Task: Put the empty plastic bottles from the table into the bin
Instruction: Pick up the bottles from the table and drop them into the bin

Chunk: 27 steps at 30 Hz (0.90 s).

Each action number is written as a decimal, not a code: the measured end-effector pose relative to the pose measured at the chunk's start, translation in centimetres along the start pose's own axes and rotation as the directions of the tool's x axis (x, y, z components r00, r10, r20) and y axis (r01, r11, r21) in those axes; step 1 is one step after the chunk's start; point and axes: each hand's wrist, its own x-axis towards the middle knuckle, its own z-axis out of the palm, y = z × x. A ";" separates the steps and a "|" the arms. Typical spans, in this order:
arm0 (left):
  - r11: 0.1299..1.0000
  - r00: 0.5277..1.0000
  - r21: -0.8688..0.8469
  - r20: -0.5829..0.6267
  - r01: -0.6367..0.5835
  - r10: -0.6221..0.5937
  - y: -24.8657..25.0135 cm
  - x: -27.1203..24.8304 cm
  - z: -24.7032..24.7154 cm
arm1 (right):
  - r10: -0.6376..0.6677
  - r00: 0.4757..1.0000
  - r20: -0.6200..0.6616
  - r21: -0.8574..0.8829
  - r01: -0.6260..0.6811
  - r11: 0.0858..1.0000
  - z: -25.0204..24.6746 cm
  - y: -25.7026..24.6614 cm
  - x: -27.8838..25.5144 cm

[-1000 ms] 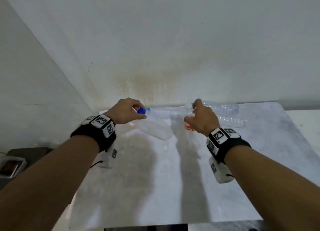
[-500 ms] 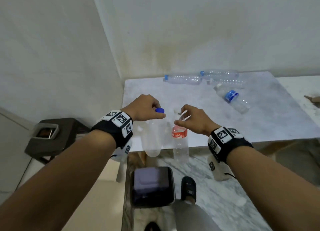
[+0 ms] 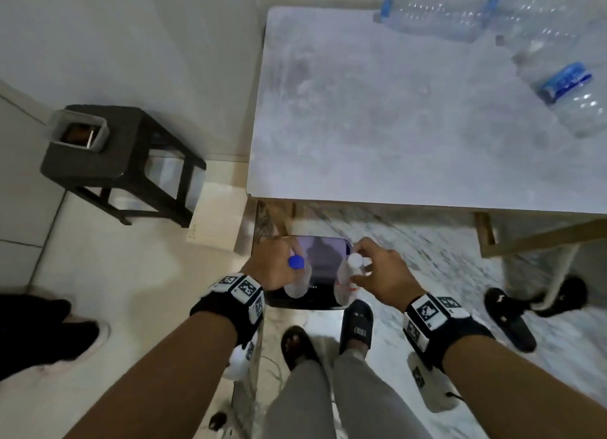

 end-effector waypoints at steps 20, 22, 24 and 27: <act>0.920 0.921 0.048 0.021 0.389 -0.390 -13.4 5.1 16.1 | -0.056 0.994 0.093 -0.062 0.062 0.996 12.6 6.0 6.0; 0.921 0.921 0.018 0.029 0.388 -0.389 -14.0 5.3 16.1 | -0.115 0.992 0.059 -0.063 0.119 0.991 14.2 5.6 6.6; 0.923 0.923 -0.002 0.017 0.384 -0.384 -14.7 5.4 16.1 | -0.196 0.981 -0.003 -0.058 0.195 0.979 16.3 5.1 7.5; 0.922 0.923 -0.032 -0.001 0.385 -0.386 -15.6 5.5 15.9 | -0.169 0.985 0.024 -0.081 0.171 0.982 20.2 3.9 8.7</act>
